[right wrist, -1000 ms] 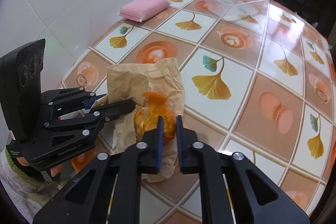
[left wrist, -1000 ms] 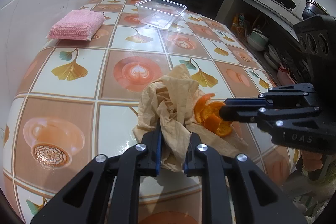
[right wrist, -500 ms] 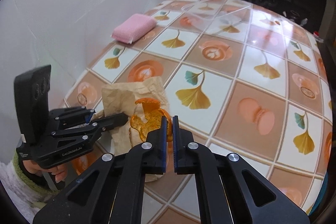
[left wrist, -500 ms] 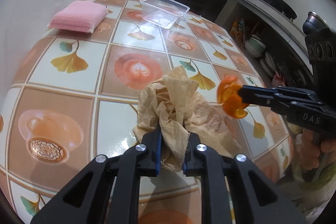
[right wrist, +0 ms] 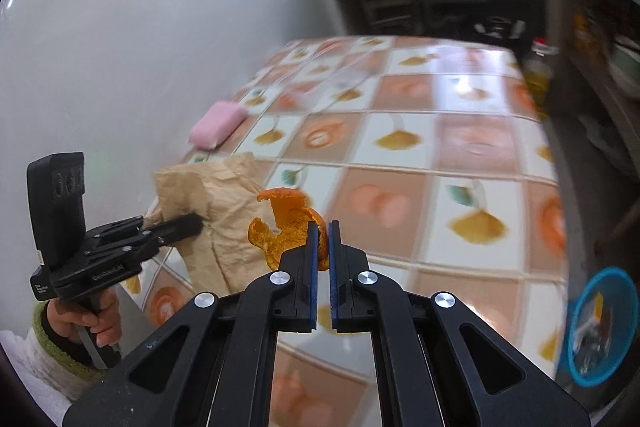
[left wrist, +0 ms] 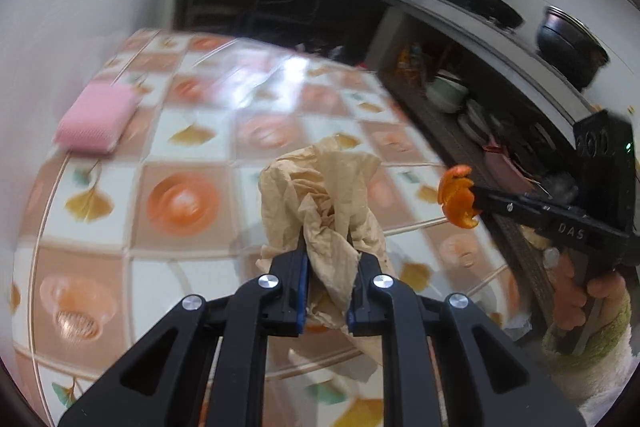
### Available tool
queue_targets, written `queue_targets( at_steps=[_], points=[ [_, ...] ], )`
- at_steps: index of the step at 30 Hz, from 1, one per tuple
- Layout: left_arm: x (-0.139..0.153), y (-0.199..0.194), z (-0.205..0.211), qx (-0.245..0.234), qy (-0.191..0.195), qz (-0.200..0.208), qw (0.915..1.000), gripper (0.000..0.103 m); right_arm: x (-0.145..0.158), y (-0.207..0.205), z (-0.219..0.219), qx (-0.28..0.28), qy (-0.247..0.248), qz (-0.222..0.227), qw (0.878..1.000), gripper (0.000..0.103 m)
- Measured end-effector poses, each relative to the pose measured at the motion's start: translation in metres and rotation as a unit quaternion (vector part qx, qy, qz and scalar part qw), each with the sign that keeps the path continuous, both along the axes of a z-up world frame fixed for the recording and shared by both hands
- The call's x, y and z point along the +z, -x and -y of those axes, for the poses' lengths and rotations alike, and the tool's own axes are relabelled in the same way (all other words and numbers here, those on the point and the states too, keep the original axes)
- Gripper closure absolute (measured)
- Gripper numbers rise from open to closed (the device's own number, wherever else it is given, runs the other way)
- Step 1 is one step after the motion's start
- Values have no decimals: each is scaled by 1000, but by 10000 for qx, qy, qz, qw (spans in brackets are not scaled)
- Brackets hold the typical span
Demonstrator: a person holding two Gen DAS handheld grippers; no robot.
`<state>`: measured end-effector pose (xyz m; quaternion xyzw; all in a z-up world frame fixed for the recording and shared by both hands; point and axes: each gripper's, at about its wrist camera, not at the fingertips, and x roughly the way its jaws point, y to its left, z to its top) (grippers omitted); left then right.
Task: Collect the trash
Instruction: 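Lift the paper bag and orange peel and carry them to the blue wastebasket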
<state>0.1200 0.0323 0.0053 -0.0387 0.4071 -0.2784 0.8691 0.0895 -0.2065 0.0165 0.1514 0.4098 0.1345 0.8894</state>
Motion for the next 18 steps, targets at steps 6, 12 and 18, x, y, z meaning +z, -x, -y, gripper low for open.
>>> queue_targets(
  at_steps=[6,12,18],
  points=[
    [28,-4,77,-845,-15,233,9961,90,-1,53,73,-1060,-180,147,9941,100],
    [43,-13,178,-1827,59,155,9830,90,-16,118,154,-2388,-322,120,9705,100],
    [31,-21,309,-2754,-138,-302,9608,90,-47,180,226,-3703,-257,-141,9284,100]
  ],
)
